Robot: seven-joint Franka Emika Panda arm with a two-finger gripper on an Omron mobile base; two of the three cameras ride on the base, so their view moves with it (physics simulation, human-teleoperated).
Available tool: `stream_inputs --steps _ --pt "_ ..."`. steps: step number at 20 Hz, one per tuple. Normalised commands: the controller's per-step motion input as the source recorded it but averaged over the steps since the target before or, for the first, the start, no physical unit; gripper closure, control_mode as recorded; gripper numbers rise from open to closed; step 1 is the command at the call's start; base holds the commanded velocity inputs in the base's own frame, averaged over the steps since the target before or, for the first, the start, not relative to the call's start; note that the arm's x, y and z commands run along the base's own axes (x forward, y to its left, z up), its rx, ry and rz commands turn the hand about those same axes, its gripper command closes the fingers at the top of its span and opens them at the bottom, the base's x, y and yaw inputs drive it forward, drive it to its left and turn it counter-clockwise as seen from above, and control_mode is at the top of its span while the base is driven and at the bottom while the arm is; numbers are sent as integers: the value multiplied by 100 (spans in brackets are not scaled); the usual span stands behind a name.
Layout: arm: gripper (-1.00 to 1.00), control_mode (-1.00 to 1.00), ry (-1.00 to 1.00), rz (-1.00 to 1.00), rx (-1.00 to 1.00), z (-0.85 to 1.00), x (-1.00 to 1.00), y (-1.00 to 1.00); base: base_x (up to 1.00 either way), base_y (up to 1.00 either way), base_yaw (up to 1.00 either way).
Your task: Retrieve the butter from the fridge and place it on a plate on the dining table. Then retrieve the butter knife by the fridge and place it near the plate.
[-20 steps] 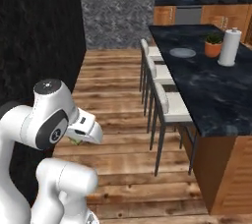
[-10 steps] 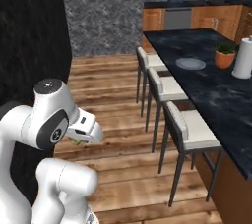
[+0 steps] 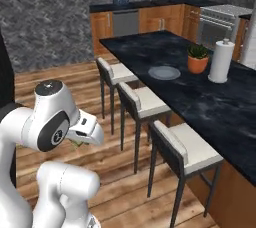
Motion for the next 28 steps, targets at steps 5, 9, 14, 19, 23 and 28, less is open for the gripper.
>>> stream_inputs --steps 5,9,14,19,23,28 --pt "100 100 0 0 0 0 0 0 100 67 -63" --pt "100 100 0 0 0 0 0 0 75 95 -64" --pt "100 100 0 0 0 0 0 0 45 90 -67" --pt "100 100 0 0 0 0 0 0 24 100 -51" --pt "100 100 0 0 0 0 0 0 24 100 -40" --pt "100 100 0 0 0 0 0 0 31 47 -20"
